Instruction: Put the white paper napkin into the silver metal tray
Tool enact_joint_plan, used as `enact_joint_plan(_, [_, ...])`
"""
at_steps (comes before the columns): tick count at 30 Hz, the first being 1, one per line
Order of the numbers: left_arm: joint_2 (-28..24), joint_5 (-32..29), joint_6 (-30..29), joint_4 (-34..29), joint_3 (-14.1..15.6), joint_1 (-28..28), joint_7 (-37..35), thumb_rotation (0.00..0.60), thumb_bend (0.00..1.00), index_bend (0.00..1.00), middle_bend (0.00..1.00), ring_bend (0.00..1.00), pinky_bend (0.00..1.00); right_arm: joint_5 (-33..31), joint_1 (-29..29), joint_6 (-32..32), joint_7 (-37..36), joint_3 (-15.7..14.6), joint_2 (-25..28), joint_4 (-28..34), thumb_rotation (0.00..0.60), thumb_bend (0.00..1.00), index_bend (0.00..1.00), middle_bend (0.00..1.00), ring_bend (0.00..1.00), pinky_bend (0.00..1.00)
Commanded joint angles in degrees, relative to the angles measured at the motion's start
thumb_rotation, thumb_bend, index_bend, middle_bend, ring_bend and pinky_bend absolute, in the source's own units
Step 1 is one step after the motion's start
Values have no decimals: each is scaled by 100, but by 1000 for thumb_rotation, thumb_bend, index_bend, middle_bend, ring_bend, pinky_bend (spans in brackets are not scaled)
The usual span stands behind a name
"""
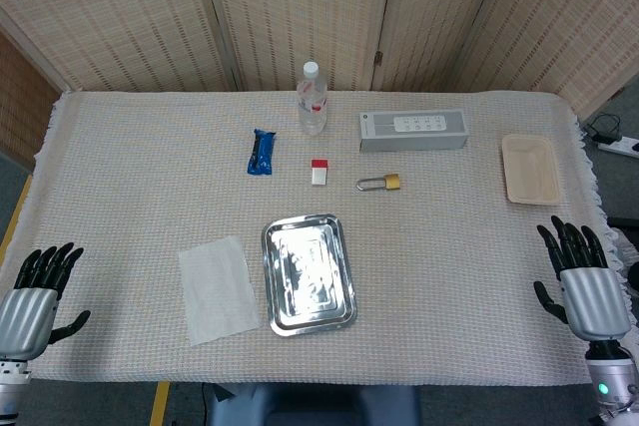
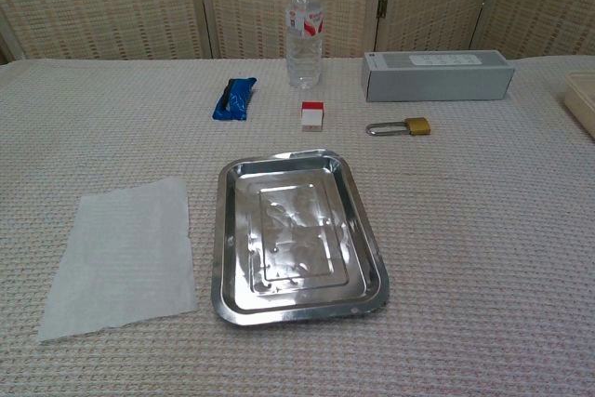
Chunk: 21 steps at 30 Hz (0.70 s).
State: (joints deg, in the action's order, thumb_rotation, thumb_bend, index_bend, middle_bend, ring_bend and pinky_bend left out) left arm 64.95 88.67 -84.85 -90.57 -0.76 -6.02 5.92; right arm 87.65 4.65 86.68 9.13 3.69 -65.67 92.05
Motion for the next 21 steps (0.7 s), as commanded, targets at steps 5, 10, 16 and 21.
enact_joint_plan(5, [70, -175, 178, 270, -55, -72, -217, 600, 260, 92, 107, 10, 0, -14, -37, 106, -74, 57, -54, -41, 600, 400, 0, 0, 0, 0])
enact_joint_plan(10, [313, -18, -114, 755, -209, -121, -481, 600, 260, 0, 0, 0, 0, 215, -49, 294, -216, 49, -103, -115, 600, 400, 0, 0, 0, 0])
enact_joint_plan(16, [653, 704, -365, 1731, -83, -345, -1357, 600, 260, 0, 186, 152, 448, 424, -67, 628, -602, 122, -278, -503, 600, 400, 0, 0, 0, 0])
enact_joint_plan(21, [1238, 1564, -785, 3308, 242, -617, -2309, 600, 260, 89, 499, 528, 879, 389, -22, 731, -594, 251, -471, -792, 600, 399, 0, 0, 0, 0])
